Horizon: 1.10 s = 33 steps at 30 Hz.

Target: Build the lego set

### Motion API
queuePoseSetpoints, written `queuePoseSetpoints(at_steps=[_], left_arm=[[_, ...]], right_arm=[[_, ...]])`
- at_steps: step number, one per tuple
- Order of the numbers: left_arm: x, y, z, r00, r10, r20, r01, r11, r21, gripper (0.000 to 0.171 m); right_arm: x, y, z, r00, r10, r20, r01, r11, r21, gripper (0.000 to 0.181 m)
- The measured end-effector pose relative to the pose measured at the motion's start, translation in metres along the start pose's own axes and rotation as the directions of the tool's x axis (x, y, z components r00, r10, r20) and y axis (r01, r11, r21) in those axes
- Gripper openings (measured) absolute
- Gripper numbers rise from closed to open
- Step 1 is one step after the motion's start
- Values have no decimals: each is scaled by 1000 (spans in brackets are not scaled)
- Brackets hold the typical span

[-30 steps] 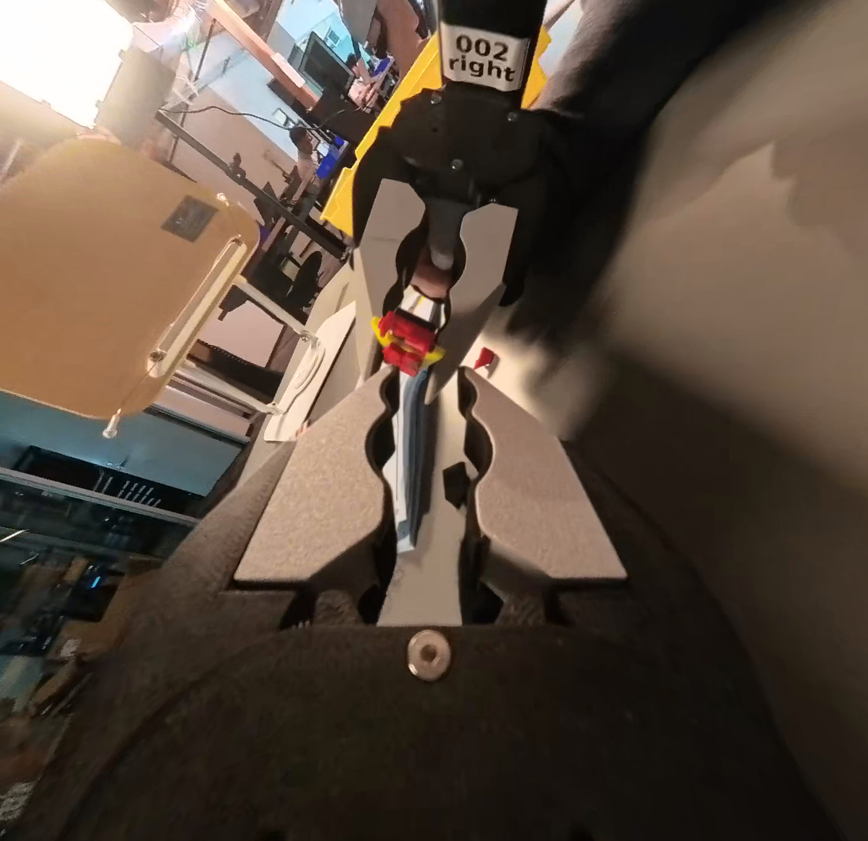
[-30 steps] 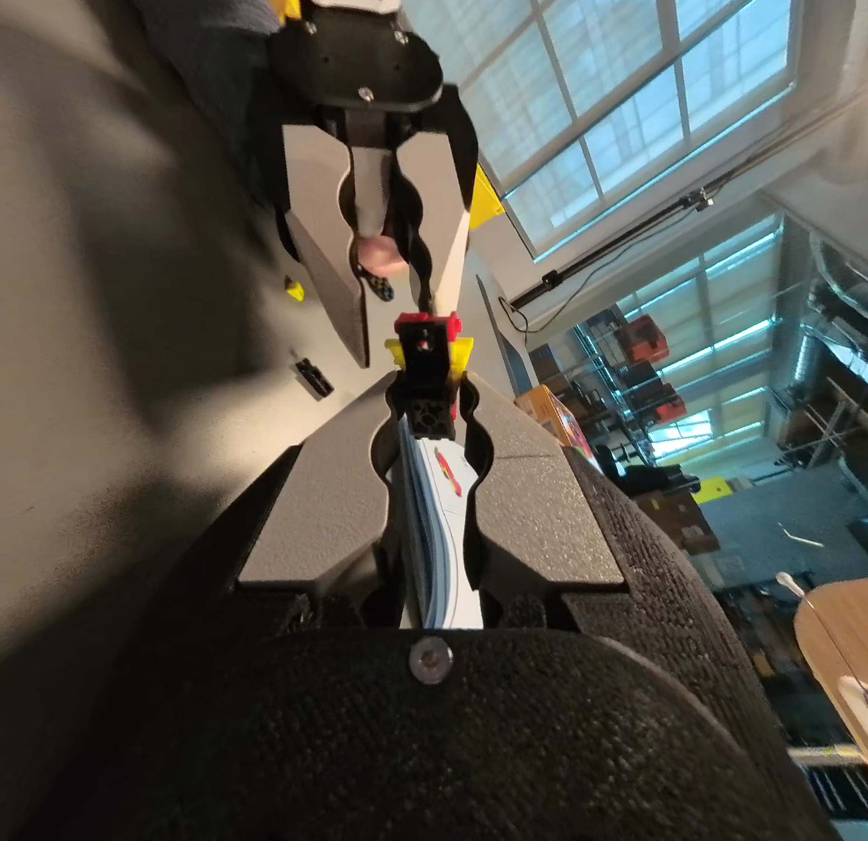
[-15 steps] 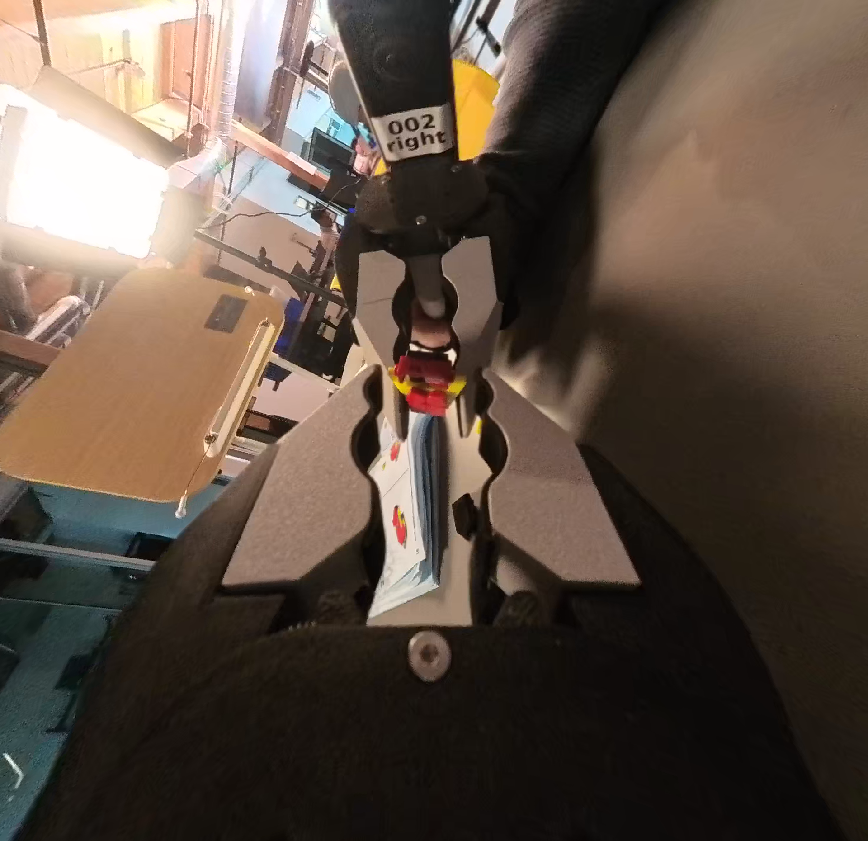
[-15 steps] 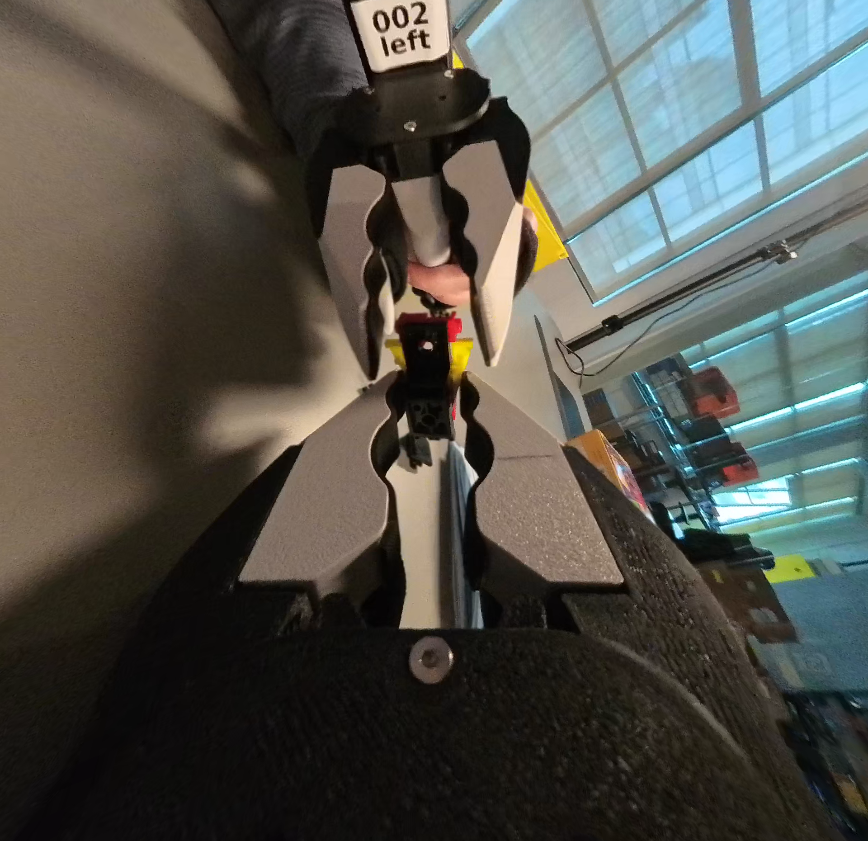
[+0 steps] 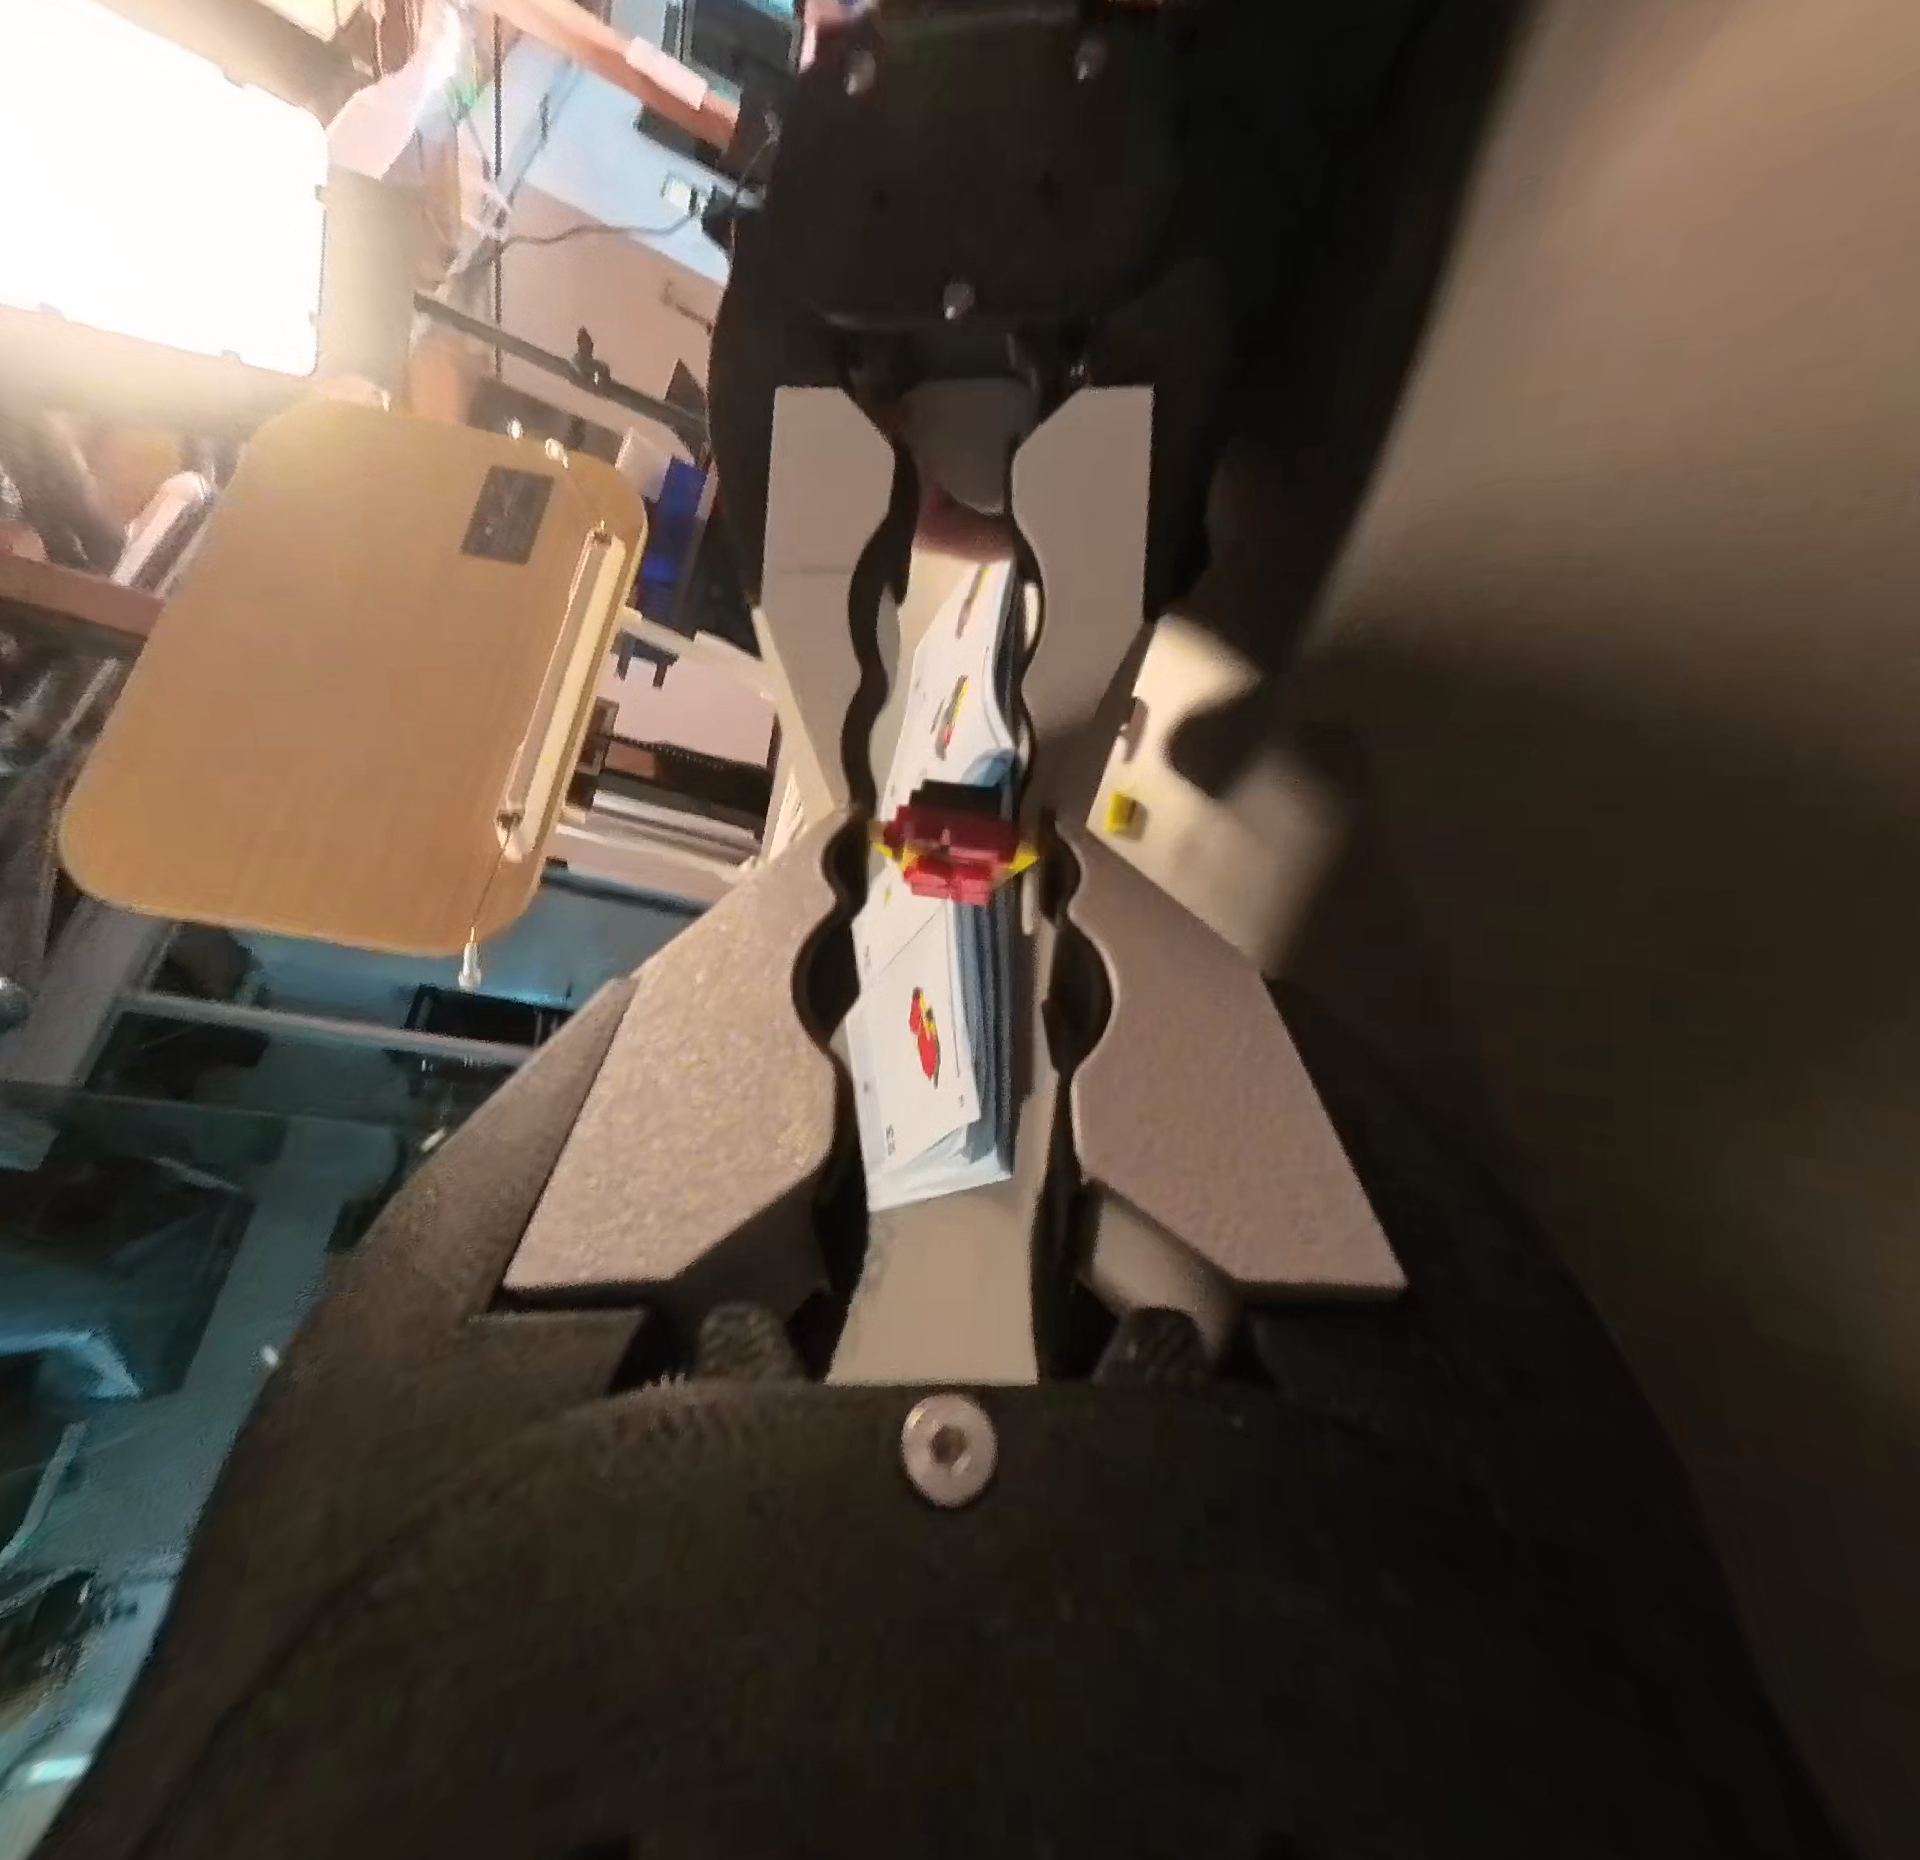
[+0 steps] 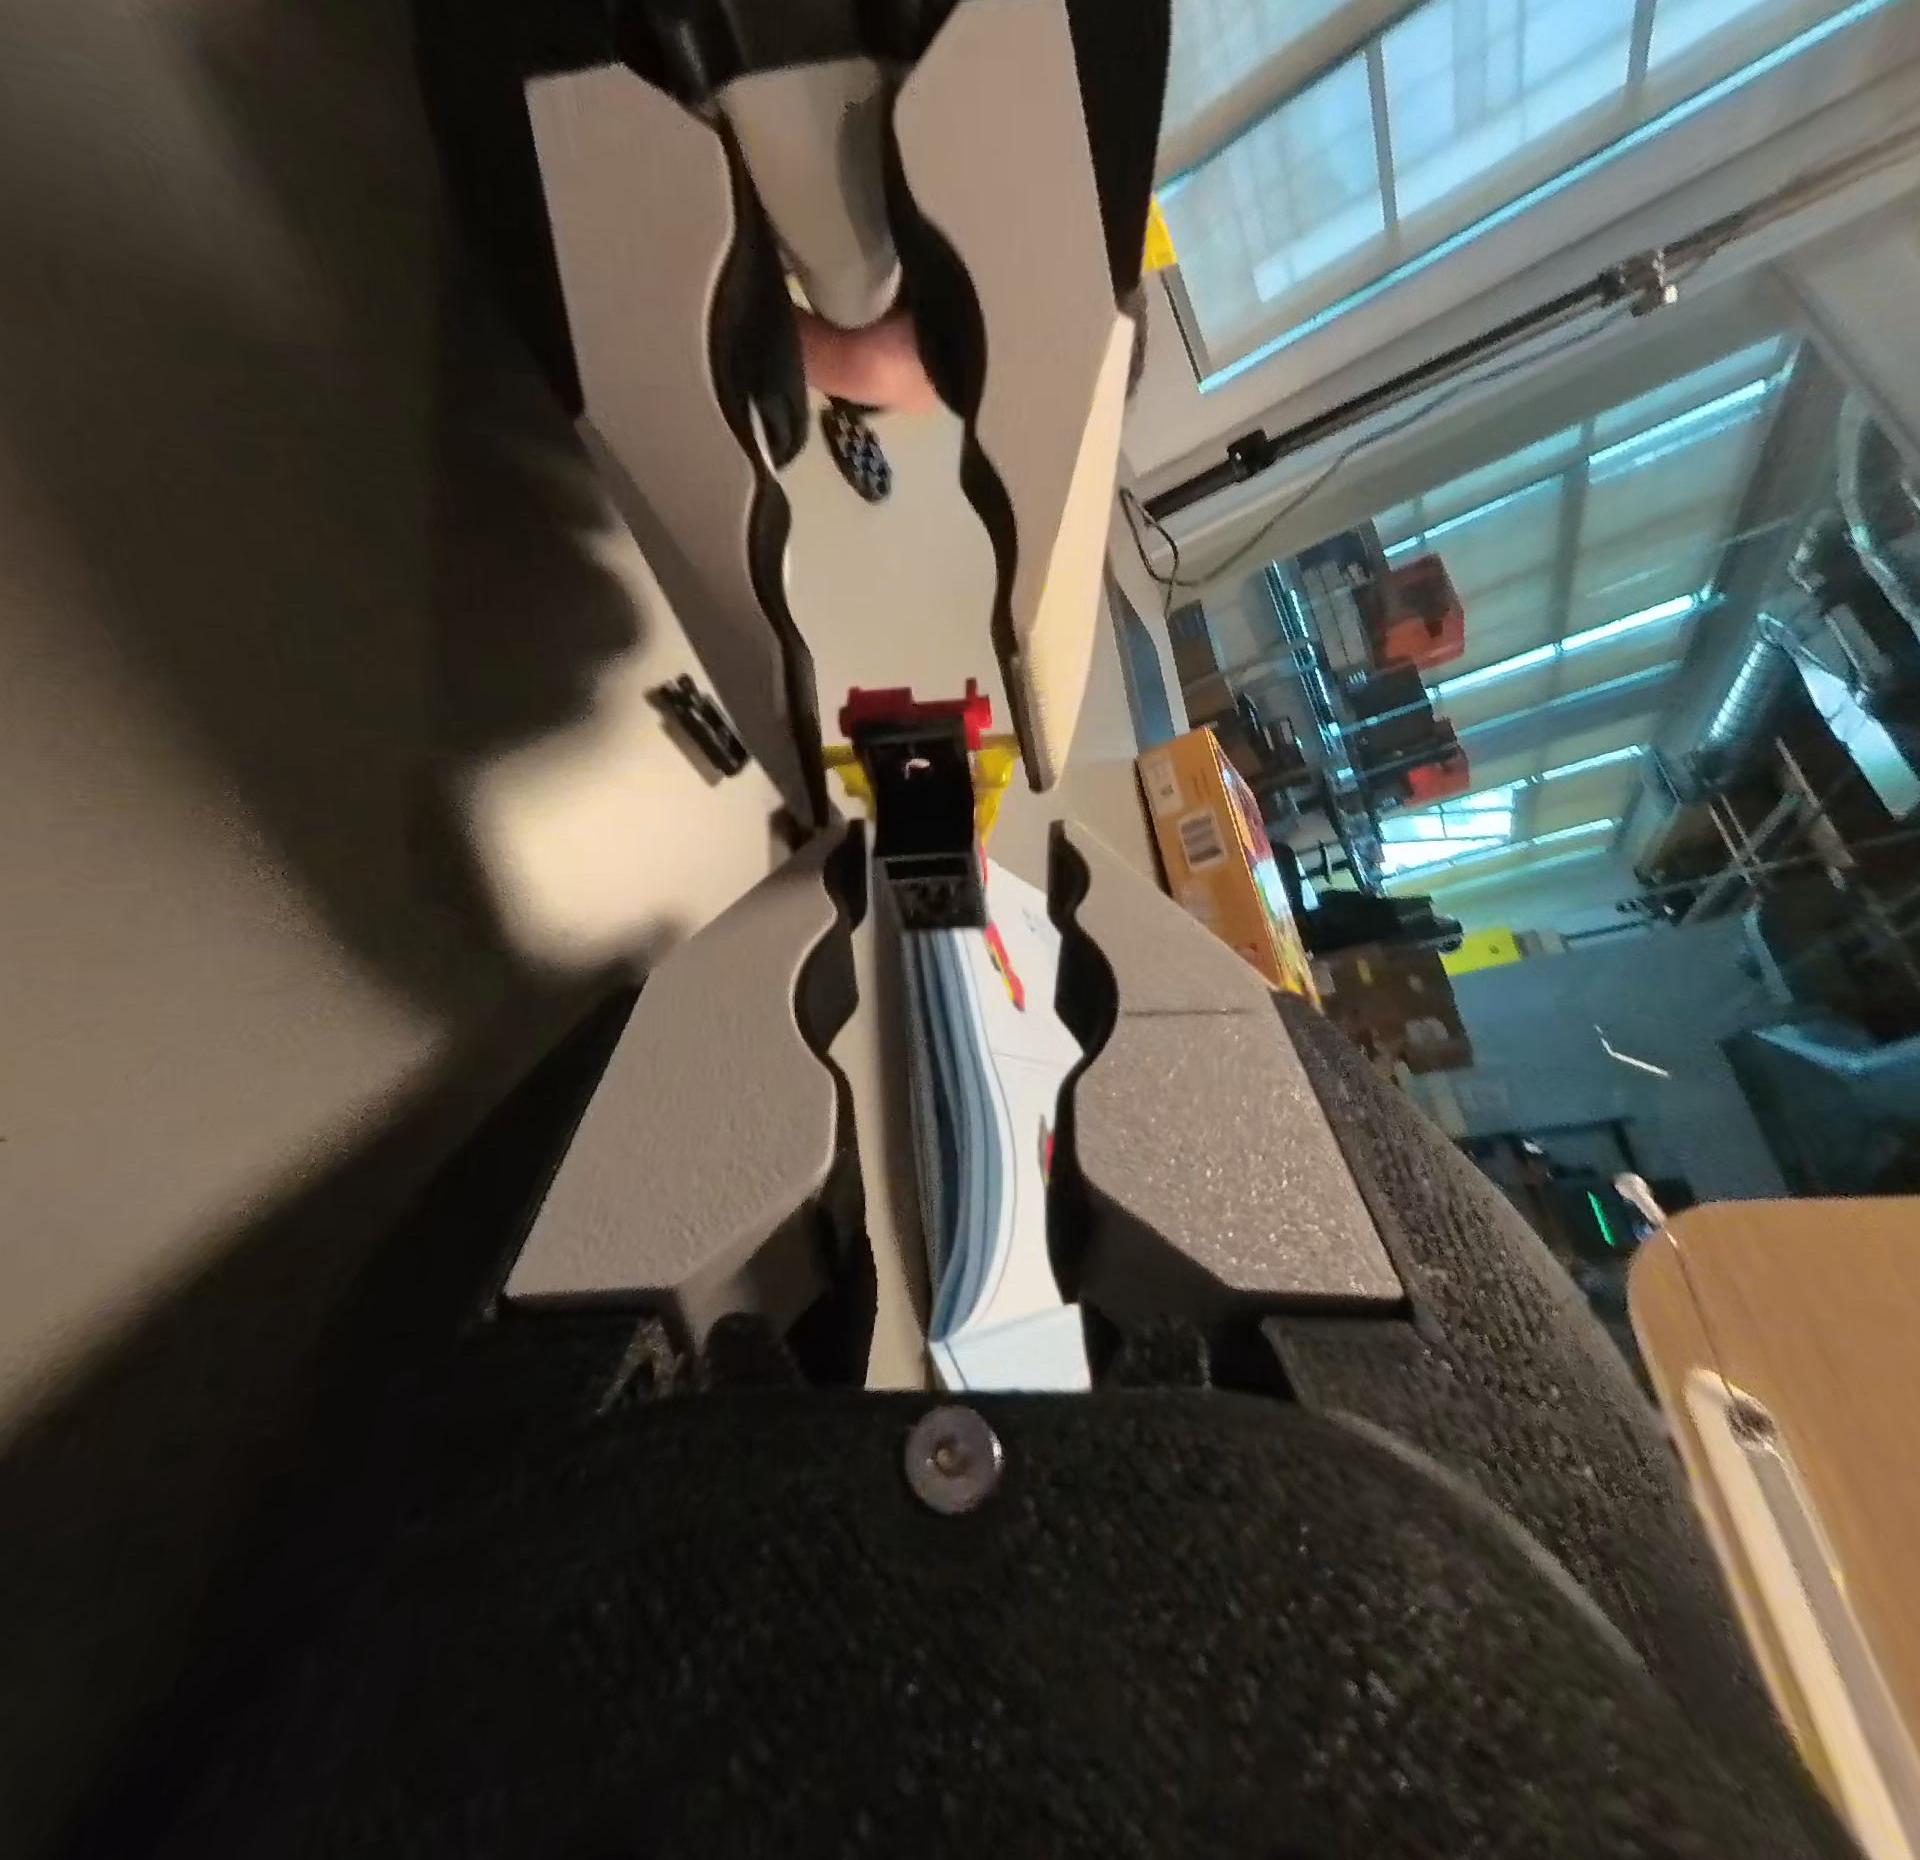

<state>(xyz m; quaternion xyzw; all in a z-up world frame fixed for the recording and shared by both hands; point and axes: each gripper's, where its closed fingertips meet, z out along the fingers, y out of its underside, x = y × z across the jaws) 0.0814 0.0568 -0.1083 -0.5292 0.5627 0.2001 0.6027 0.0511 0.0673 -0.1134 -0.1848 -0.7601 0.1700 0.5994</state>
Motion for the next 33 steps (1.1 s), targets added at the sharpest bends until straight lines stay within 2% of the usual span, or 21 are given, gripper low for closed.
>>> queuePoseSetpoints(at_steps=[2,6,11,16,19,21,23,27,29,32,33], left_arm=[[-8,11,2,999,-12,44,15,997,-72,32],[-10,27,4,997,-73,39,77,987,-141,32],[-3,20,5,998,-70,-5,69,992,-106,32],[3,12,4,997,-65,-35,62,996,-68,32],[0,3,1,994,-100,-36,99,995,-4,32],[-2,1,-2,988,-147,-52,148,989,17,41],[-2,5,-3,991,-121,-57,122,992,16,44],[2,5,-7,999,-1,-38,3,999,44,28],[3,3,-8,999,38,-31,-36,998,52,25],[3,8,-6,998,56,-34,-55,998,22,24],[-1,12,-5,998,60,-12,-60,998,-11,24]], right_arm=[[0,7,-2,1000,-15,2,15,999,-39,46],[-4,9,-3,995,-103,-4,102,992,-74,46],[-7,13,2,995,-101,9,101,987,-123,42],[-7,12,1,996,-89,16,90,989,-117,15],[-3,5,-2,997,-77,-8,76,994,-73,14],[-1,1,-4,997,-81,-19,80,996,-41,15],[-2,-2,-6,996,-88,-16,88,996,-14,15],[-7,-8,-7,994,-106,2,106,994,28,14],[-9,-9,-7,993,-113,13,113,993,32,14],[-9,-6,-6,994,-106,13,105,994,26,15],[-7,-5,-8,996,-92,15,92,995,26,21]])
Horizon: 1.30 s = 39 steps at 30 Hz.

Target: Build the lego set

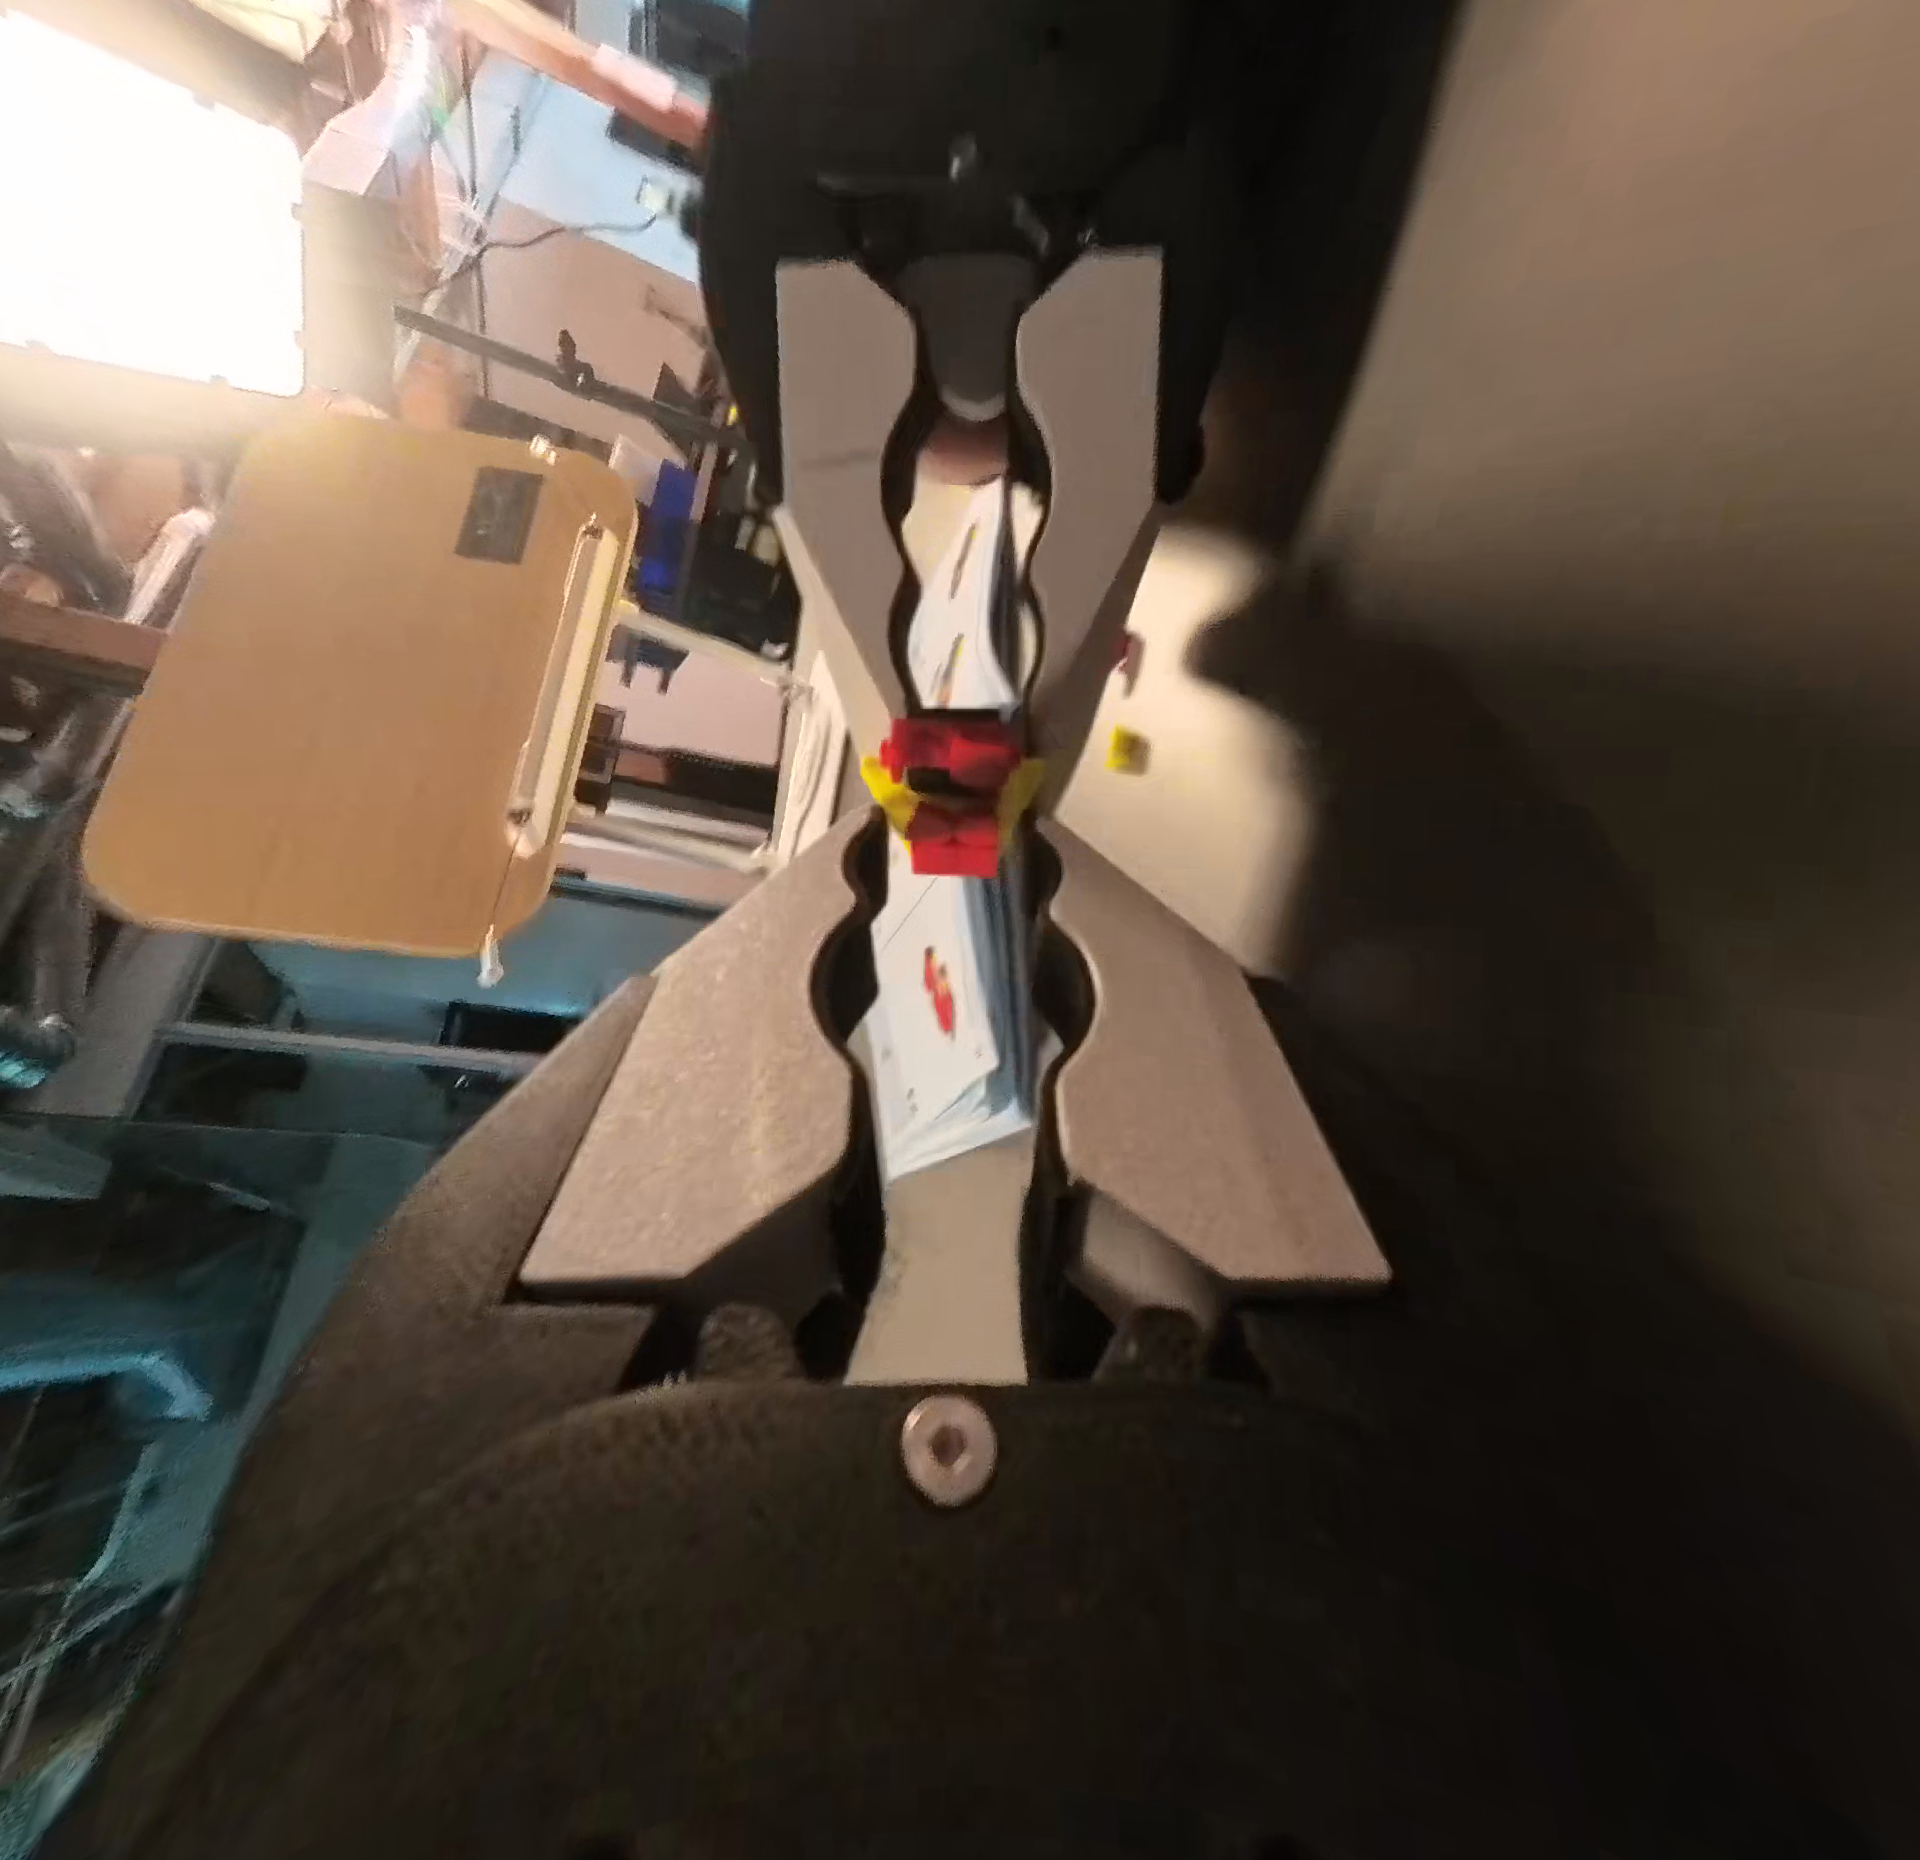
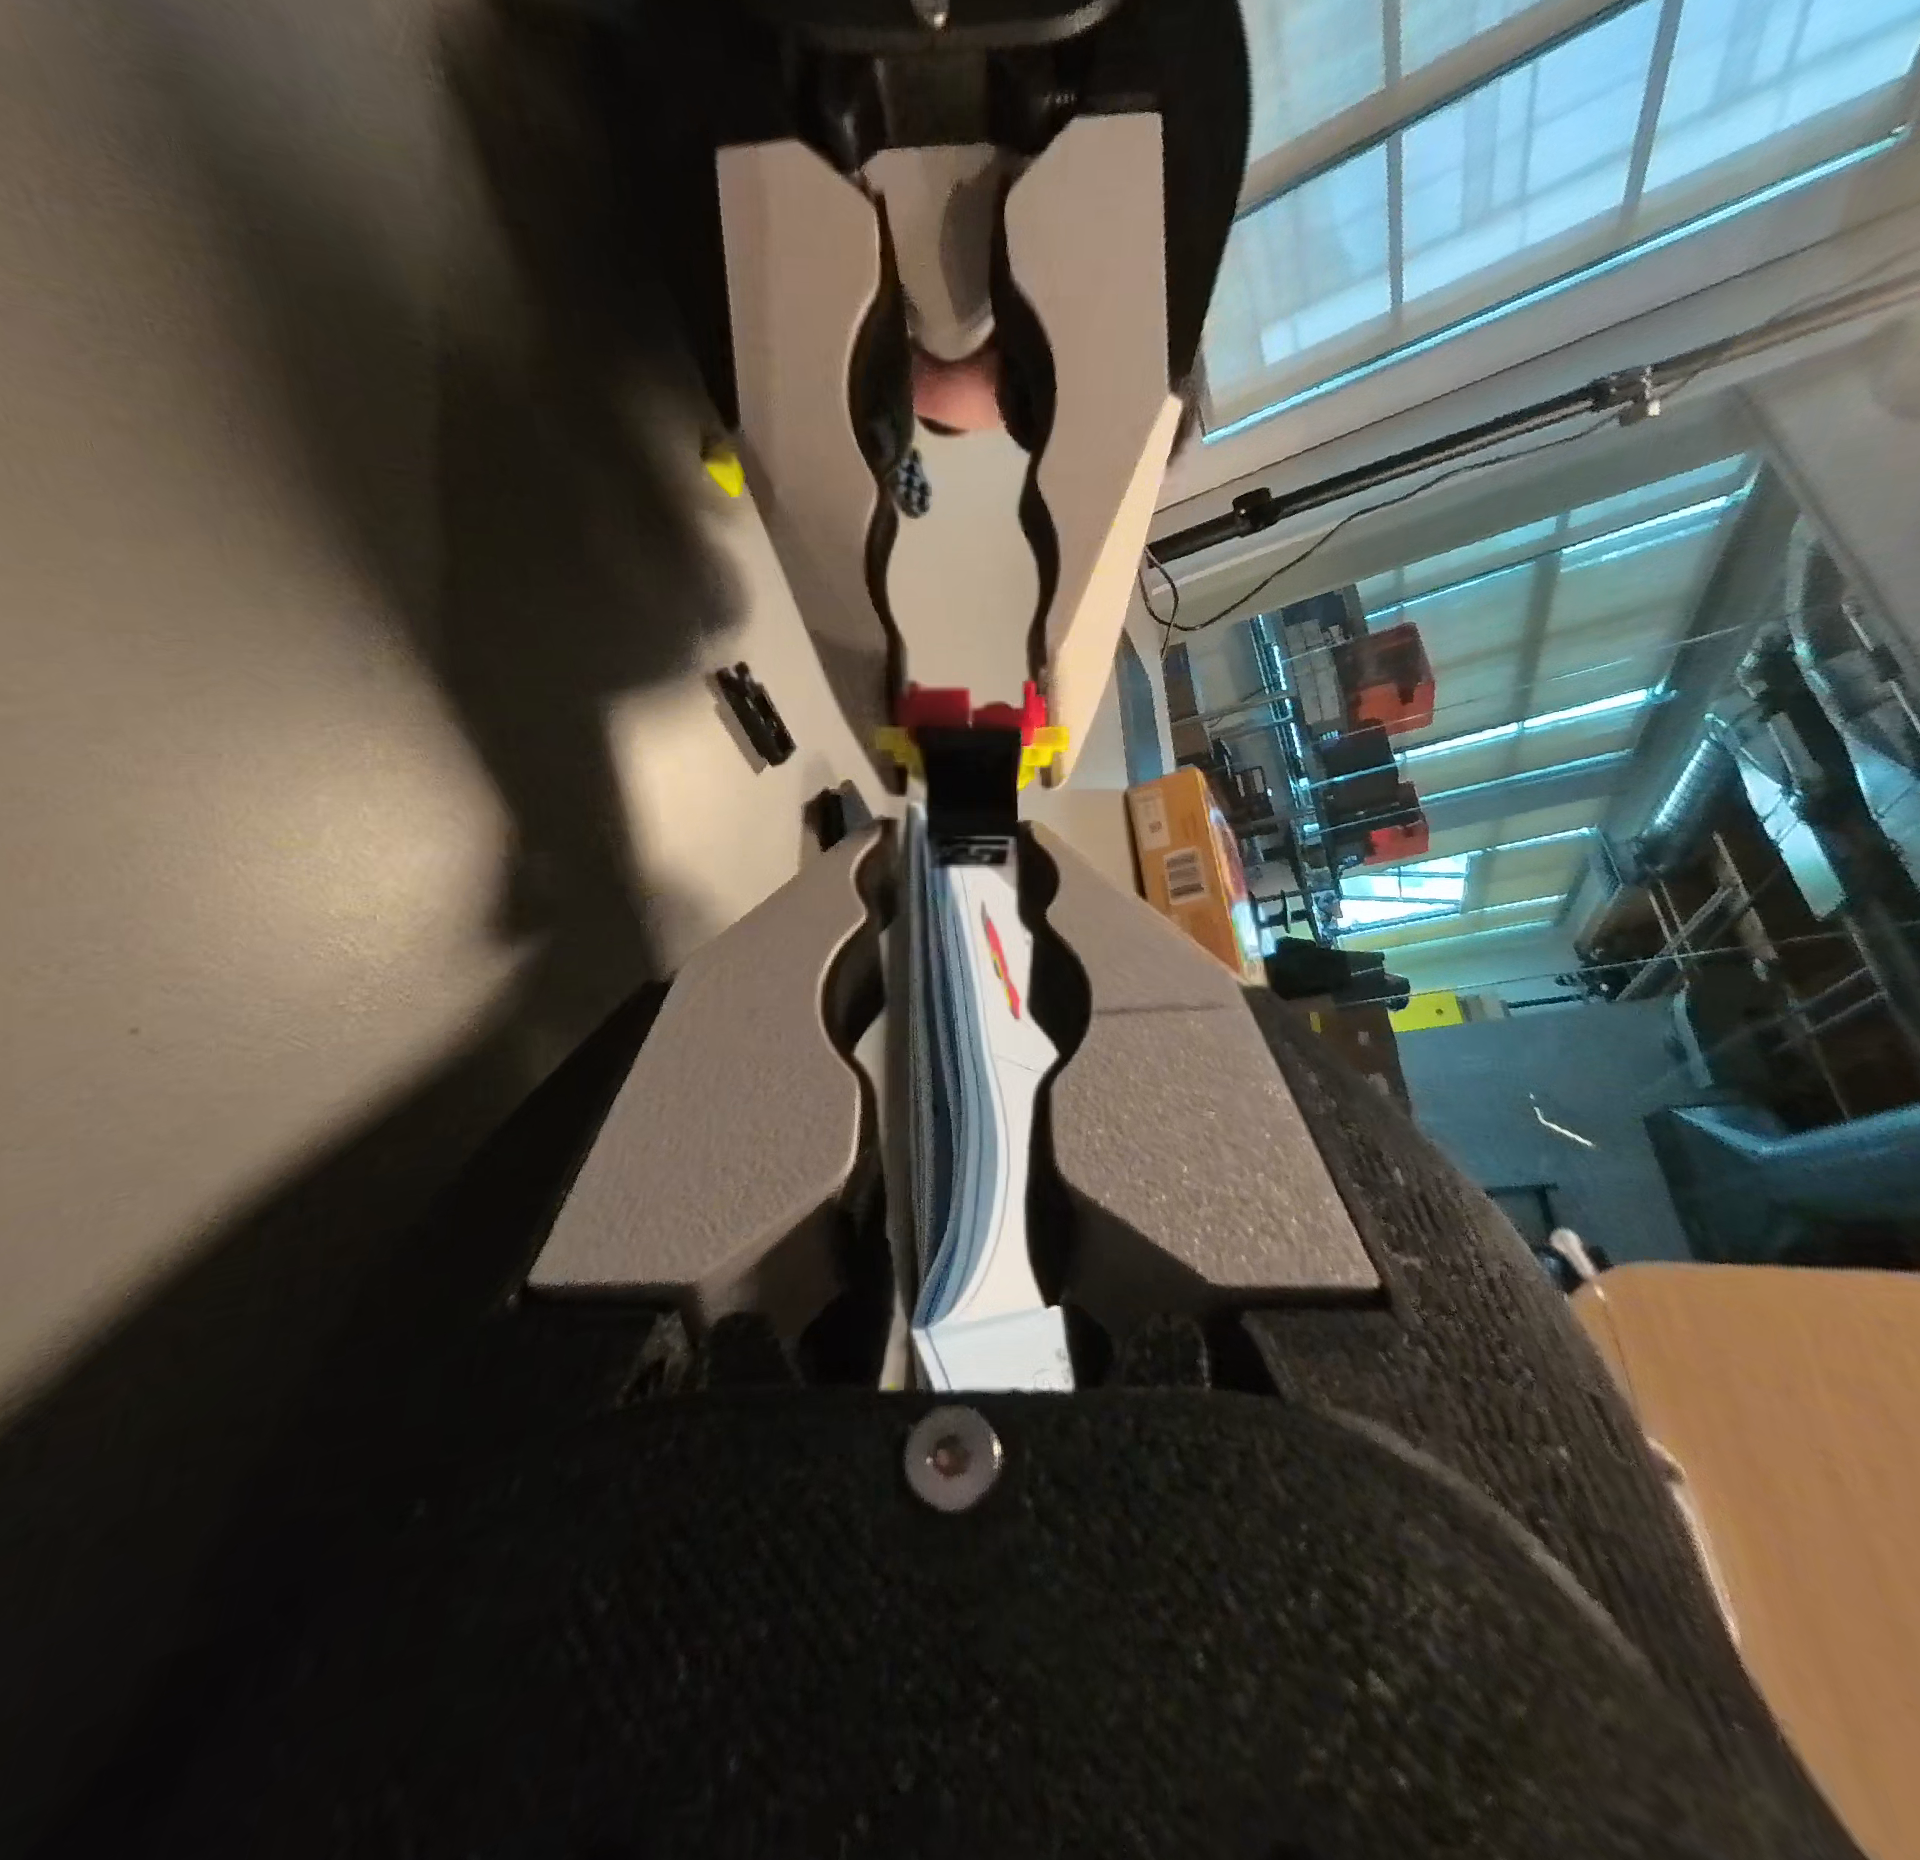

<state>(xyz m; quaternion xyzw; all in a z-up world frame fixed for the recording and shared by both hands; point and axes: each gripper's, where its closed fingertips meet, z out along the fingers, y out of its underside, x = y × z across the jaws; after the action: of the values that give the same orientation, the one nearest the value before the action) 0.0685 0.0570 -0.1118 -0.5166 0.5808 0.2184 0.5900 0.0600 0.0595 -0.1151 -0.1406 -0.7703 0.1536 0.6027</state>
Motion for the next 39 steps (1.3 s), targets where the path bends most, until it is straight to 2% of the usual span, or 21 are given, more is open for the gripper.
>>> queuePoseSetpoints(at_steps=[2,4,6,8,11,14,17,21,24,26,29,35,39], left_arm=[[-5,9,1,999,22,27,-20,999,-41,24],[-3,16,0,999,38,18,-37,997,-61,24],[-2,22,0,997,69,15,-68,995,-78,24],[3,25,0,995,95,-3,-95,992,-85,24],[6,28,0,991,130,-16,-131,986,-98,24],[7,29,-1,992,128,-21,-129,986,-104,24],[6,32,0,992,125,-14,-126,984,-130,24],[-1,39,1,989,144,21,-137,969,-205,24],[-7,43,1,974,219,56,-195,940,-280,24],[-8,42,2,957,283,61,-249,914,-321,24],[-4,39,3,943,331,48,-295,891,-344,23],[0,37,4,945,324,30,-296,894,-335,24],[0,39,3,946,324,30,-294,892,-342,24]], right_arm=[[0,8,-7,996,85,39,-84,996,-25,27],[-6,16,-14,958,253,138,-246,967,-69,21],[-14,24,-20,863,455,221,-429,890,-157,20],[-20,29,-22,752,613,241,-565,788,-244,21],[-23,29,-24,672,715,190,-653,694,-302,20],[-28,31,-25,660,740,127,-670,657,-345,18],[-31,39,-26,679,731,63,-655,643,-396,16],[-24,63,-36,704,702,-114,-658,583,-476,11],[-23,56,-36,590,778,-217,-773,465,-432,10],[-24,48,-34,543,803,-246,-807,420,-415,10],[-23,35,-30,511,822,-253,-830,395,-395,11],[-30,37,-19,497,832,-245,-825,366,-431,16],[-30,45,-22,533,800,-275,-803,375,-464,15]])
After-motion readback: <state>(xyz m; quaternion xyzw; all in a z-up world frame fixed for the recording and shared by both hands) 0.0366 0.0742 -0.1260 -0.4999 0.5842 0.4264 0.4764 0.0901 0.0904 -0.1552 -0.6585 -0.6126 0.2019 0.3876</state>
